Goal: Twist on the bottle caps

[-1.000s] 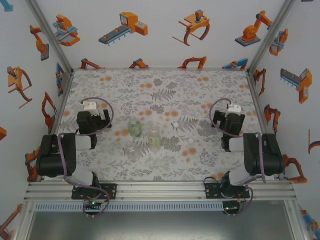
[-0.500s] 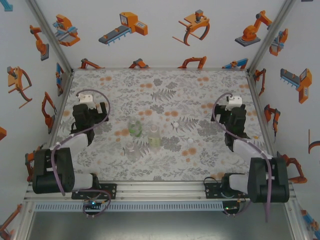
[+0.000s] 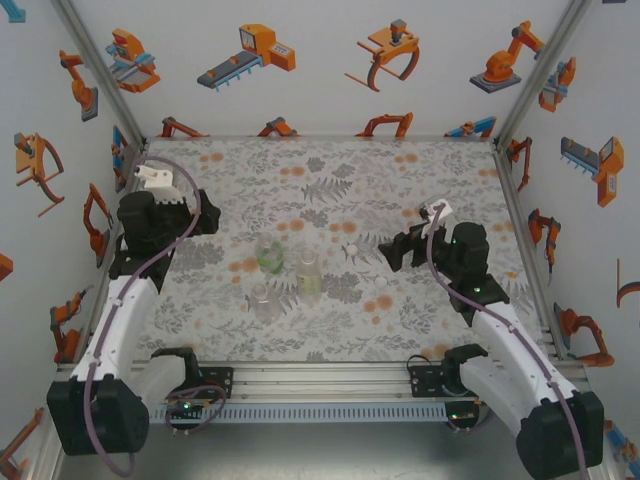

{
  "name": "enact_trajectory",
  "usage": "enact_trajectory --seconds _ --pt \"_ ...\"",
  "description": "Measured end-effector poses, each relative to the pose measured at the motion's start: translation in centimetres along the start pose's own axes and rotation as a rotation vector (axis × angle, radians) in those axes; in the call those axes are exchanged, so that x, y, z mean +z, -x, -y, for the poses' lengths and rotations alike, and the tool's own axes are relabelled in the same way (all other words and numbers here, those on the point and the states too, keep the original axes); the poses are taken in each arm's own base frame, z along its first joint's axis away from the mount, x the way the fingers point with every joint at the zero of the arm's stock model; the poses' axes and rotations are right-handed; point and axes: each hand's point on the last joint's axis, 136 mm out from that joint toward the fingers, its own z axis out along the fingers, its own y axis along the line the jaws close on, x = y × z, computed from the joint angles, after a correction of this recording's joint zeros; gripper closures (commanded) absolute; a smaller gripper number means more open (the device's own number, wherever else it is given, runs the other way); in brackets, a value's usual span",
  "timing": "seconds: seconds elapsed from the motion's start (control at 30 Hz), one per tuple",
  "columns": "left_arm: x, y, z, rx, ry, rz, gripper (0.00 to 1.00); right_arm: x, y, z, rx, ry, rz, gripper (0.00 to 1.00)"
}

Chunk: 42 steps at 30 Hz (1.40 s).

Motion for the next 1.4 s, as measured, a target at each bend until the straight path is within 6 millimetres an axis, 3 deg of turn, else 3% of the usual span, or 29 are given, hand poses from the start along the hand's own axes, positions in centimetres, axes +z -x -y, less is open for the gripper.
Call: enact_trajectory --seconds 0.17,0.3,0.5,0.83,1.03,1.27,1.4 --pt "-1.5 -0.8 1.3 -0.015 -0.052 -0.066 0.03 0.3 -0.3 -6.3 -0.043 0.226 -0.014 0.13" --pt "-2.6 -1.0 2.1 -0.015 -0.081 -0.065 0.03 0.9 -1.7 -11.3 -0.092 0.390 -0.057 0.12" --pt "-5.0 0.1 2.5 0.000 -0.074 0.039 0.03 2.8 -3.5 -15.5 -0.173 0.509 -0.093 0.08" --pt "-5.6 0.6 2.1 0.008 -0.045 0.078 0.03 7.3 -2.1 -17.5 -0.206 0.542 -0.052 0.08" --pt "-5.7 0.7 2.0 0.009 -0.040 0.083 0.03 9.3 -2.3 -18.2 -0.193 0.562 -0.043 0.13" --pt "-5.7 0.6 2.6 0.010 -0.071 0.080 0.03 10.3 -3.6 -19.2 -0.177 0.599 -0.069 0.36" --pt "-5.7 0.6 2.8 0.011 -0.086 0.079 0.03 10.4 -3.4 -19.3 -0.172 0.598 -0.058 0.50"
